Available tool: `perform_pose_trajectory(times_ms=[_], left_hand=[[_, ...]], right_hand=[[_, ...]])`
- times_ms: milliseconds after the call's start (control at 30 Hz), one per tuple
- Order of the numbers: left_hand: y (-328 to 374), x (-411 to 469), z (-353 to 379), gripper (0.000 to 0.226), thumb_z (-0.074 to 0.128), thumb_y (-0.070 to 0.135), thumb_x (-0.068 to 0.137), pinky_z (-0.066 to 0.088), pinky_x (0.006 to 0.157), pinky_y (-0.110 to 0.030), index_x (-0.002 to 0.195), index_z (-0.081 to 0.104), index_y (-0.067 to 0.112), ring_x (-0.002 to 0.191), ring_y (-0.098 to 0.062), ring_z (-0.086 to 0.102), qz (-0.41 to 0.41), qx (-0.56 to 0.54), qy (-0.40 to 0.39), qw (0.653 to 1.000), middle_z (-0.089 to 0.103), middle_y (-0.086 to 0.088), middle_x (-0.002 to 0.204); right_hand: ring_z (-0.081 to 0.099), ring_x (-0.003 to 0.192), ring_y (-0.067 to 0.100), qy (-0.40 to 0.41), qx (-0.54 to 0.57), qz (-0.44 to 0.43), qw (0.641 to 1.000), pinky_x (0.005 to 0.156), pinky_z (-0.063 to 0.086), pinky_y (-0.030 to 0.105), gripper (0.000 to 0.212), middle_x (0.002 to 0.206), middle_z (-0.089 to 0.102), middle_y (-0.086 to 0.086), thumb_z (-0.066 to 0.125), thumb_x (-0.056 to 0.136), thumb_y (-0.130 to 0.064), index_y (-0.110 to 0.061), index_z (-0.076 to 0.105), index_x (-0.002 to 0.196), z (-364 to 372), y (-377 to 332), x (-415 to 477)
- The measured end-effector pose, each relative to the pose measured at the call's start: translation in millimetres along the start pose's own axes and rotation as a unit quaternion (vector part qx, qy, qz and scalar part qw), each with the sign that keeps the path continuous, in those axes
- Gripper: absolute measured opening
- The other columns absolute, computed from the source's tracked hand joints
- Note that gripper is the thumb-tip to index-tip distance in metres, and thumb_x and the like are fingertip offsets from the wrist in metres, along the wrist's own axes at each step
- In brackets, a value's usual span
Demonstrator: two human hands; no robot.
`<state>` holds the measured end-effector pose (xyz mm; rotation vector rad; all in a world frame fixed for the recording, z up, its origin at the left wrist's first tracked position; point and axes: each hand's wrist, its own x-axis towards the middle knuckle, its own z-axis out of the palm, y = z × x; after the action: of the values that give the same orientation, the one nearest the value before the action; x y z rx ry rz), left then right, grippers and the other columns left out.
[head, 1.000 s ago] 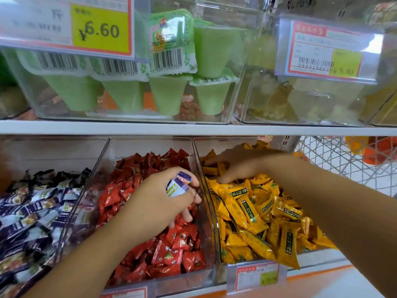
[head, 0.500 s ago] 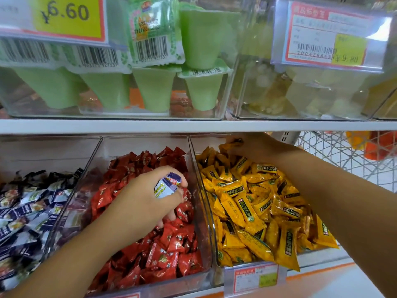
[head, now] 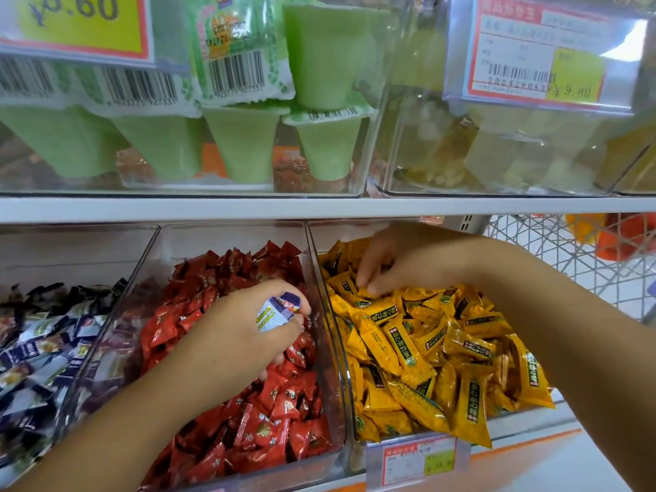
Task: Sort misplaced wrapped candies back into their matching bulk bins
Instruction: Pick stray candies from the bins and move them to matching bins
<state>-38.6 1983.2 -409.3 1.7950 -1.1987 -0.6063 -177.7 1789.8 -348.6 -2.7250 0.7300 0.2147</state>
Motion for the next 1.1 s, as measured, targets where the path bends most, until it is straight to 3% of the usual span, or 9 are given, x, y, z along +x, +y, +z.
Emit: perform_pose_trajectory(times_ms=[133, 233, 333, 500, 600, 700, 800, 933, 1100], left_hand=[[2, 0, 1, 0.018, 0.058, 0.015, 0.091, 0.043, 0.043, -0.016, 0.087, 0.065, 0.031, 0.039, -0.003, 0.053, 0.008, 0.005, -0.004, 1.0, 0.06, 0.008, 0.053], [4, -3, 3, 0.017, 0.059, 0.017, 0.091, 0.042, 0.043, -0.016, 0.087, 0.065, 0.031, 0.039, -0.003, 0.053, 0.01, 0.012, -0.006, 1.0, 0.061, 0.009, 0.055], [2, -3, 5, 0.017, 0.059, 0.019, 0.092, 0.044, 0.044, -0.019, 0.086, 0.065, 0.033, 0.04, -0.004, 0.053, 0.019, 0.018, -0.005, 1.0, 0.061, 0.007, 0.056], [5, -3, 5, 0.017, 0.059, 0.022, 0.092, 0.049, 0.046, -0.025, 0.086, 0.063, 0.037, 0.04, -0.008, 0.054, 0.023, 0.026, 0.005, 0.999, 0.064, 0.004, 0.059], [6, -4, 4, 0.017, 0.059, 0.018, 0.092, 0.045, 0.043, -0.019, 0.086, 0.064, 0.033, 0.04, -0.005, 0.053, 0.026, 0.022, 0.014, 0.999, 0.063, 0.008, 0.056], [7, -5, 3, 0.015, 0.059, 0.016, 0.092, 0.043, 0.042, -0.016, 0.088, 0.065, 0.029, 0.04, -0.003, 0.053, 0.021, 0.015, 0.011, 1.0, 0.061, 0.01, 0.054], [6, -5, 4, 0.014, 0.059, 0.018, 0.092, 0.043, 0.042, -0.015, 0.089, 0.065, 0.03, 0.041, -0.002, 0.054, 0.016, 0.022, 0.008, 1.0, 0.061, 0.011, 0.055], [9, -6, 8, 0.015, 0.059, 0.02, 0.092, 0.044, 0.044, -0.018, 0.088, 0.064, 0.034, 0.041, -0.005, 0.054, 0.018, 0.027, 0.0, 0.999, 0.062, 0.009, 0.056], [14, -8, 15, 0.013, 0.059, 0.016, 0.092, 0.039, 0.039, -0.015, 0.087, 0.063, 0.027, 0.037, -0.002, 0.051, 0.022, 0.019, 0.005, 1.0, 0.059, 0.013, 0.052]], right_hand=[[0.047, 0.113, 0.008, -0.066, -0.082, 0.048, 0.993, 0.081, 0.034, 0.018, 0.047, 0.126, 0.048, -0.013, 0.066, 0.088, -0.032, -0.037, 0.053, 0.133, 16, -10, -22], [0.047, 0.107, 0.014, 0.039, -0.079, 0.039, 0.995, 0.083, 0.04, 0.026, 0.041, 0.111, 0.055, -0.01, 0.066, 0.084, -0.031, -0.039, 0.058, 0.123, 38, -5, -16], [0.051, 0.107, 0.023, 0.132, -0.081, 0.064, 0.986, 0.088, 0.041, 0.029, 0.041, 0.119, 0.052, 0.005, 0.067, 0.085, -0.041, -0.034, 0.057, 0.124, 54, 3, -1], [0.051, 0.103, 0.002, 0.182, 0.148, 0.047, 0.971, 0.08, 0.038, 0.011, 0.053, 0.12, 0.053, -0.017, 0.072, 0.084, -0.031, -0.029, 0.052, 0.134, 27, 2, -8], [0.038, 0.115, -0.007, 0.125, 0.124, 0.002, 0.984, 0.088, 0.029, 0.001, 0.051, 0.131, 0.044, -0.025, 0.07, 0.082, -0.044, -0.047, 0.05, 0.13, 14, -1, -47], [0.007, 0.142, 0.002, 0.02, 0.048, -0.01, 0.999, 0.116, 0.015, 0.036, 0.067, 0.154, 0.014, -0.025, 0.065, 0.073, -0.065, -0.069, 0.029, 0.129, 29, -3, -89], [-0.022, 0.143, 0.005, 0.026, -0.031, 0.004, 0.999, 0.117, -0.008, 0.051, 0.073, 0.154, -0.011, -0.03, 0.048, 0.066, -0.083, -0.077, 0.009, 0.127, 65, 1, -95], [-0.013, 0.146, 0.015, 0.091, -0.048, 0.018, 0.995, 0.114, -0.004, 0.062, 0.064, 0.158, 0.003, -0.022, 0.031, 0.076, -0.079, -0.069, 0.009, 0.136, 88, 12, -64], [0.007, 0.144, 0.027, 0.145, -0.109, 0.025, 0.983, 0.11, 0.012, 0.064, 0.057, 0.154, 0.022, -0.013, 0.041, 0.085, -0.07, -0.061, 0.025, 0.138, 76, 22, -18]])
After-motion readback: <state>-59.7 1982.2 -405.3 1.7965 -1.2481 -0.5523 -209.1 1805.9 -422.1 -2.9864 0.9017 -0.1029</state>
